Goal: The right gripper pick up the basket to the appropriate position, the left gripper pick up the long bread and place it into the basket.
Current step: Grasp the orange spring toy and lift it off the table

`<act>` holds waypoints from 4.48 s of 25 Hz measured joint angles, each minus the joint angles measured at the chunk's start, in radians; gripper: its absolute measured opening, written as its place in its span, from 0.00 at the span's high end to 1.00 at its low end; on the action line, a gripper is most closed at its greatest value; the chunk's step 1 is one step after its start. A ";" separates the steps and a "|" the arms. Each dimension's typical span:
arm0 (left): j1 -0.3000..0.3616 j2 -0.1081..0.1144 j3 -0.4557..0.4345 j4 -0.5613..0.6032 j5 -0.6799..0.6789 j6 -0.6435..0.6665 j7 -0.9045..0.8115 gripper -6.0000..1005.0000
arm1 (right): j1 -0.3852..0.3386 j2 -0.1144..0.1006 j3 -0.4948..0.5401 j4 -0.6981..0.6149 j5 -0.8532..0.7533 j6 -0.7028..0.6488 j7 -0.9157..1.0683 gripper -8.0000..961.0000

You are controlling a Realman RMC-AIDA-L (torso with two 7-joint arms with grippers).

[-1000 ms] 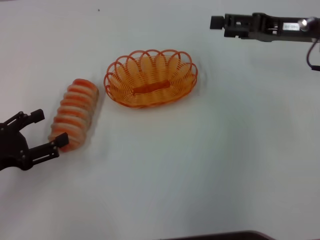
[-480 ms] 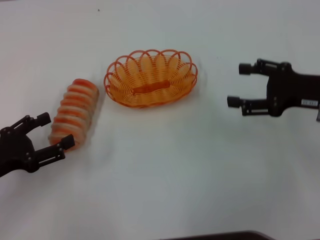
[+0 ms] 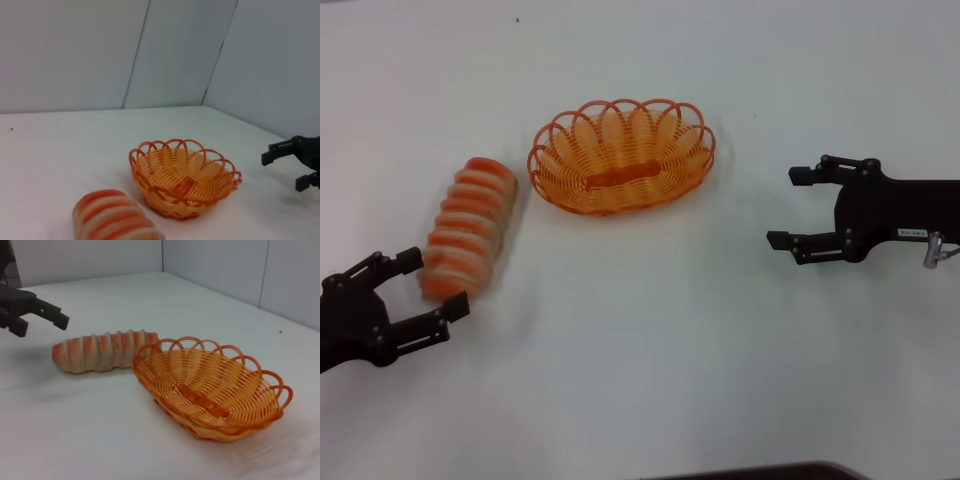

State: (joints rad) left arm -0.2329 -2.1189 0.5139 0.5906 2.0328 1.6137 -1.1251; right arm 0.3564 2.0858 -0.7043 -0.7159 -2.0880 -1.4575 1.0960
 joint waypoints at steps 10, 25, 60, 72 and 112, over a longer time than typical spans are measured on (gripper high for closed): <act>-0.019 0.009 -0.008 0.074 0.031 0.051 -0.194 0.07 | 0.023 0.001 -0.002 0.022 0.002 0.031 0.003 0.03; -0.171 -0.029 0.139 0.603 0.235 0.104 -1.095 0.07 | 0.040 0.006 -0.002 0.091 0.008 0.131 -0.006 0.03; -0.238 -0.055 0.828 0.773 0.649 -0.127 -1.752 0.10 | 0.038 0.005 -0.001 0.093 0.008 0.079 -0.077 0.03; -0.230 -0.055 0.898 0.763 0.694 -0.156 -1.753 0.13 | 0.039 0.007 0.001 0.093 0.008 0.073 -0.075 0.03; -0.227 -0.050 0.900 0.787 0.705 -0.137 -1.748 0.52 | 0.036 0.007 0.000 0.090 0.008 0.046 -0.077 0.03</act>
State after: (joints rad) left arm -0.4602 -2.1690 1.4143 1.3775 2.7381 1.4771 -2.8730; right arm 0.3927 2.0923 -0.7047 -0.6261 -2.0800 -1.4113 1.0191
